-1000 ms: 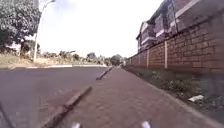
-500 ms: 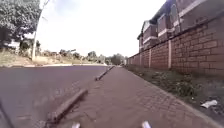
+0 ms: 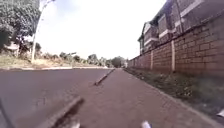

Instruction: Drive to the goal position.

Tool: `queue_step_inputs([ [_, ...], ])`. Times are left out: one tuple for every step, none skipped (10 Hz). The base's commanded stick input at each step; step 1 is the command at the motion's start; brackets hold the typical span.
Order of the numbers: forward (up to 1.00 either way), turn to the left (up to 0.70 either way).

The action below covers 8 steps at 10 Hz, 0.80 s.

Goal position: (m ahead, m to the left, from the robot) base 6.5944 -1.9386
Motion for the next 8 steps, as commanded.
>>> queue_step_inputs([
  [0.70,0.00],
  [0.70,0.00],
  [0.70,0.00],
  [0.70,0.00],
  [0.70,0.00],
  [0.70,0.00],
  [0.70,0.00],
  [0.70,0.00],
])
